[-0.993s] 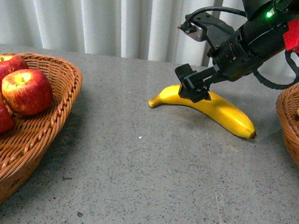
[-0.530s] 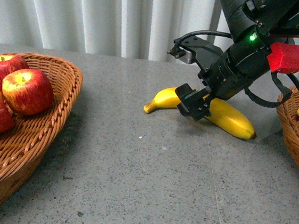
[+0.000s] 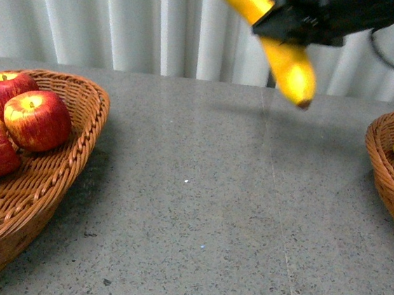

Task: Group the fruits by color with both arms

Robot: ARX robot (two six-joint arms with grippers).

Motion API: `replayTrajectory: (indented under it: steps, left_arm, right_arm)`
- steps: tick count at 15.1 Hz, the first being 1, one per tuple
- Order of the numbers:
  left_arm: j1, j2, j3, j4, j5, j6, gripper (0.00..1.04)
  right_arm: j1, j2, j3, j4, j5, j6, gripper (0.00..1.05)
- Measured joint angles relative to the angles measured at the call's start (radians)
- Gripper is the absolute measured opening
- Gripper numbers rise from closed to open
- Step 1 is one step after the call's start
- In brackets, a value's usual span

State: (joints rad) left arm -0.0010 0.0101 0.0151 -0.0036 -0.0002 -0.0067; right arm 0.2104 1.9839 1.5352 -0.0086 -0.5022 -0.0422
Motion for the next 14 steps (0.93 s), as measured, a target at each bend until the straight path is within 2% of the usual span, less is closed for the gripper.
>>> replayTrajectory:
  steps: [2,6,9,10,11,14]
  left_arm:
    - [0.0,0.0,0.0,0.0,0.0,0.0,0.98]
    - [0.0,0.0,0.0,0.0,0.0,0.0,0.98]
    - [0.0,0.0,0.0,0.0,0.0,0.0,0.98]
    - [0.0,0.0,0.0,0.0,0.0,0.0,0.98]
    - [0.0,0.0,0.0,0.0,0.0,0.0,0.98]
    - [0.0,0.0,0.0,0.0,0.0,0.0,0.98]
  right_arm:
    - [-0.124,-0.117,-0.118,-0.033,0.006,-0.031,0.34]
    - [-0.358,-0.247,-0.35,-0.114,0.044,-0.206,0.34]
    - [-0.47,-0.307,-0.425,-0.162,0.065,-0.336,0.34]
    - [-0.48,-0.319,-0.449,-0.175,0.067,-0.369,0.42]
    - [-0.477,-0.352,-0.488,-0.182,0.053,-0.392,0.55]
    - [-0.413,-0.503,-0.518,-0.137,-0.043,-0.365,0.88]
